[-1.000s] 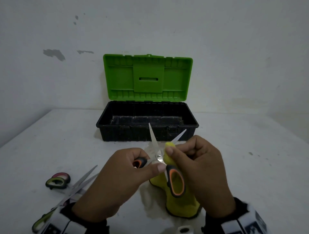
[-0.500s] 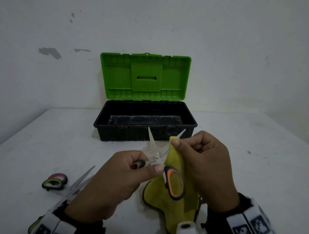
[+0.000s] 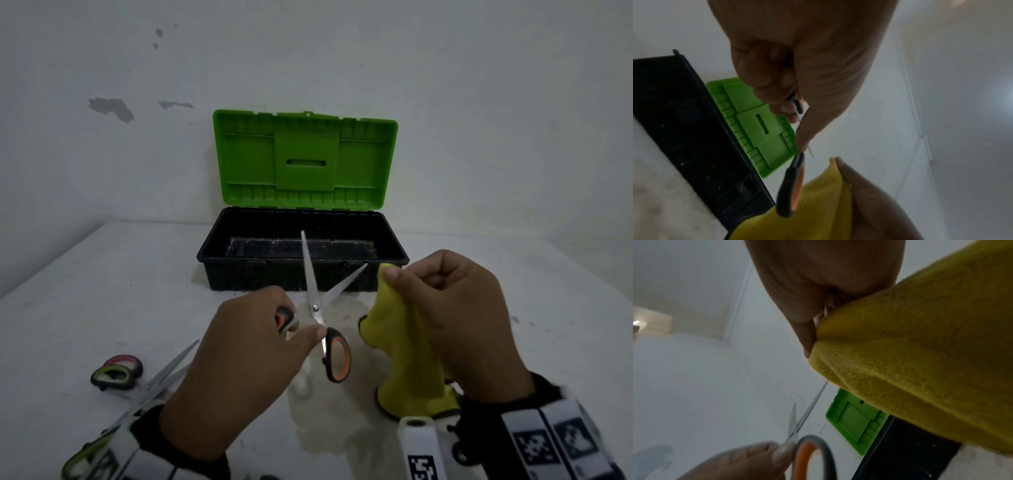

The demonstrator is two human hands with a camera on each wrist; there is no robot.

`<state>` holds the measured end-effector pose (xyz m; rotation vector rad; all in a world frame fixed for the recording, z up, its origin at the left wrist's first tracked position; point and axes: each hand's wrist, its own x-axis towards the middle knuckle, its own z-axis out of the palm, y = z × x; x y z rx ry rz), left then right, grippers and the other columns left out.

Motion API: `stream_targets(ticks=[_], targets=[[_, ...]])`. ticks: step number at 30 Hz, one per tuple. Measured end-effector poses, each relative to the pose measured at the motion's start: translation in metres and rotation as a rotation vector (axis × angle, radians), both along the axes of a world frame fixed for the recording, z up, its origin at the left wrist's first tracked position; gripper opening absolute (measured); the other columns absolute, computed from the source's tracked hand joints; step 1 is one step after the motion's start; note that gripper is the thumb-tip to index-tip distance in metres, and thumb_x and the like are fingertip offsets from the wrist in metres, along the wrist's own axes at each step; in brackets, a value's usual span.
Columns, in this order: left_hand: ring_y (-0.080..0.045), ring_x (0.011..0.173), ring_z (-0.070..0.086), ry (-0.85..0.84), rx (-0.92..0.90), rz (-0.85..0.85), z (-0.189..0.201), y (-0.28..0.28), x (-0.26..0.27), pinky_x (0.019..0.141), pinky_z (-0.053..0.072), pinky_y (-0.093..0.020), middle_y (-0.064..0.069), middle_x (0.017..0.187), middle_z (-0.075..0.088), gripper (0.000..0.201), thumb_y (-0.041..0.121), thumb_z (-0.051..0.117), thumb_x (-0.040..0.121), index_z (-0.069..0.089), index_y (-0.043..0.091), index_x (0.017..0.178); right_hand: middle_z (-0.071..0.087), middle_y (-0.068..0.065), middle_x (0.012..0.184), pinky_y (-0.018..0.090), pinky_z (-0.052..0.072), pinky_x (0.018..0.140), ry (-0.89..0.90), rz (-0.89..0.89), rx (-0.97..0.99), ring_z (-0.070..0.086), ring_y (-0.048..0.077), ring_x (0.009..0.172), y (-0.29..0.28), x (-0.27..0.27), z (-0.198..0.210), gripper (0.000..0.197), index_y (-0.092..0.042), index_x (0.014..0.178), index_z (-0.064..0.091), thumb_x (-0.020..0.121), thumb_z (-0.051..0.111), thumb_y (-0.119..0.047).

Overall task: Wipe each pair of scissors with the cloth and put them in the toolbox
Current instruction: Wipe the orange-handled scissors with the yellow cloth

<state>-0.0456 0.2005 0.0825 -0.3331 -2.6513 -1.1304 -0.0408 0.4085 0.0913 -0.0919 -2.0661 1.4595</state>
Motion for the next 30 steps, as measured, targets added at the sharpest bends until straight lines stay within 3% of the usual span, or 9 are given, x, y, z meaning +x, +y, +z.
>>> stream_targets(ticks=[2, 6, 10, 16, 22, 26, 30], targets=[[-0.004, 0.054, 0.047, 0.073, -0.086, 0.014, 0.000, 0.006, 0.002, 0.048, 0.032, -0.013, 0.009, 0.060, 0.049, 0.034, 0.050, 0.071, 0.077, 0.046, 0.031, 0.068, 0.069, -0.001, 0.060, 0.021, 0.050, 0.048, -0.007, 0.022, 0.100, 0.064, 0.009, 0.054, -0.012, 0.000, 0.000, 0.022, -0.018, 0.066, 0.067, 0.073, 0.083, -0.033], [-0.004, 0.059, 0.046, 0.152, -0.172, 0.022, -0.004, 0.013, 0.003, 0.054, 0.036, -0.019, 0.010, 0.064, 0.047, 0.034, 0.052, 0.067, 0.080, 0.041, 0.032, 0.071, 0.066, -0.003, 0.061, 0.019, 0.050, 0.049, -0.032, 0.019, 0.192, 0.062, 0.007, 0.057, -0.030, -0.007, -0.010, 0.023, -0.021, 0.066, 0.065, 0.075, 0.081, -0.035], [-0.003, 0.056, 0.043, 0.205, -0.203, 0.026, -0.010, 0.012, 0.001, 0.052, 0.038, -0.022, 0.013, 0.061, 0.043, 0.034, 0.048, 0.070, 0.079, 0.041, 0.033, 0.071, 0.065, -0.006, 0.063, 0.019, 0.051, 0.053, -0.064, -0.025, 0.220, 0.062, 0.005, 0.060, -0.032, -0.013, -0.015, 0.023, -0.023, 0.066, 0.064, 0.075, 0.080, -0.037], [0.000, 0.052, 0.039, 0.214, -0.210, 0.024, -0.012, 0.011, 0.004, 0.048, 0.027, -0.016, 0.015, 0.057, 0.039, 0.037, 0.048, 0.074, 0.075, 0.040, 0.034, 0.069, 0.065, -0.007, 0.064, 0.015, 0.051, 0.054, -0.074, 0.031, 0.229, 0.062, 0.005, 0.062, -0.041, -0.005, -0.019, 0.022, -0.023, 0.067, 0.064, 0.078, 0.077, -0.036], [-0.003, 0.051, 0.043, 0.182, -0.139, 0.002, -0.011, 0.010, 0.004, 0.048, 0.028, -0.012, 0.012, 0.057, 0.045, 0.033, 0.050, 0.076, 0.072, 0.050, 0.031, 0.070, 0.065, -0.006, 0.063, 0.021, 0.052, 0.055, -0.055, -0.074, 0.171, 0.061, 0.005, 0.061, -0.025, -0.009, -0.017, 0.024, -0.021, 0.066, 0.063, 0.077, 0.078, -0.037], [-0.005, 0.055, 0.047, 0.121, -0.115, -0.041, -0.007, 0.009, 0.006, 0.049, 0.033, -0.012, 0.010, 0.061, 0.050, 0.033, 0.054, 0.073, 0.073, 0.049, 0.031, 0.070, 0.064, -0.009, 0.062, 0.010, 0.048, 0.053, -0.071, 0.011, 0.213, 0.061, 0.001, 0.063, -0.035, 0.002, -0.019, 0.022, -0.024, 0.067, 0.063, 0.078, 0.076, -0.037], [-0.006, 0.051, 0.048, 0.138, -0.072, -0.052, -0.009, 0.007, 0.006, 0.058, 0.044, -0.013, 0.009, 0.056, 0.050, 0.033, 0.054, 0.076, 0.069, 0.052, 0.031, 0.068, 0.064, -0.006, 0.060, 0.016, 0.045, 0.051, -0.039, -0.093, 0.186, 0.060, 0.005, 0.059, -0.016, -0.005, -0.016, 0.025, -0.021, 0.064, 0.063, 0.076, 0.079, -0.036]])
